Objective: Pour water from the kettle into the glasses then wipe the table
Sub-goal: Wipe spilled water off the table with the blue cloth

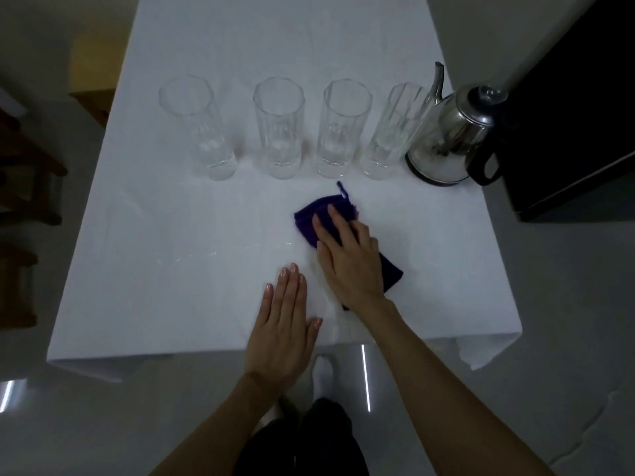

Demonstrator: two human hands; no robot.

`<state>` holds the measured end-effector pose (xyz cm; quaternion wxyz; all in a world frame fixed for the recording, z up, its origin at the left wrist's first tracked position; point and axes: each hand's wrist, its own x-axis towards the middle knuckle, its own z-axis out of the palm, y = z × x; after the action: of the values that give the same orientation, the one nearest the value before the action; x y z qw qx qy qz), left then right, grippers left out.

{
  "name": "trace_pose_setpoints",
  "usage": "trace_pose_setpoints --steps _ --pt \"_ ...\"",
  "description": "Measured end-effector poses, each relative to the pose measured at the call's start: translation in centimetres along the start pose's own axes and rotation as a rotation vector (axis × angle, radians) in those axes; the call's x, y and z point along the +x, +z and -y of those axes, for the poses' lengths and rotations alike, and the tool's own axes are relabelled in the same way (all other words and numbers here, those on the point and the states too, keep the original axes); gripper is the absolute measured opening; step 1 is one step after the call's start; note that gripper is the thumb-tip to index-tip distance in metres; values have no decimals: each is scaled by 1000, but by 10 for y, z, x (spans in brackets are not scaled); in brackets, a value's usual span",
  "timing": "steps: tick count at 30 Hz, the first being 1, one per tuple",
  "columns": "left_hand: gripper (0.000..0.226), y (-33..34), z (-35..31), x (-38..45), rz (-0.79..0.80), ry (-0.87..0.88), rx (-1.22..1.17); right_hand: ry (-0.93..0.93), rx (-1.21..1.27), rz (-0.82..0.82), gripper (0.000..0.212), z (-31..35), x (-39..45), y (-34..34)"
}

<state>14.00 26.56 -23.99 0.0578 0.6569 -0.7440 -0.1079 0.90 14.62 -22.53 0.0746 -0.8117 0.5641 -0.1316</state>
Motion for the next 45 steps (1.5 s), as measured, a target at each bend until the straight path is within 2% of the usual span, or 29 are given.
trace_pose_setpoints --steps 5,10,13,15,19,22,24,27,31,34,36,38,45 --pt "64 -3 -1 0 -9 5 -18 10 -63 -6 51 -46 -58 -16" --pt "64 -2 -2 0 -9 -8 -41 466 -132 -106 54 -97 -46 -29" --pt "63 -2 -3 1 -15 -15 -33 580 -120 -149 49 -86 0 -20" --pt "64 0 -3 1 -12 -17 -26 503 -107 -104 49 -61 25 -11" --pt "64 3 -2 1 0 -42 -20 117 -40 -33 50 -13 33 2" --pt "64 0 -2 0 7 -36 -25 -142 -1 16 49 -13 -1 -4" --pt "63 -1 -2 0 -7 -22 -31 -205 -16 64 49 -33 -31 -13" --pt "63 -3 -2 0 -19 -6 -59 -96 -62 41 49 -76 -62 -32" --pt "61 -12 5 -5 -55 -25 -105 331 -121 -117 45 -116 -57 -37" --pt "61 -20 30 -14 -107 -153 -73 600 -115 -197 43 -101 -22 -23" --pt "62 -23 50 -22 -125 -247 -54 673 -101 -209 44 -78 2 -12" --pt "63 -23 62 -27 -128 -273 -60 633 -87 -210 45 -50 21 -2" --pt "61 -18 63 -27 -142 -274 -45 209 33 -82 52 42 54 23"
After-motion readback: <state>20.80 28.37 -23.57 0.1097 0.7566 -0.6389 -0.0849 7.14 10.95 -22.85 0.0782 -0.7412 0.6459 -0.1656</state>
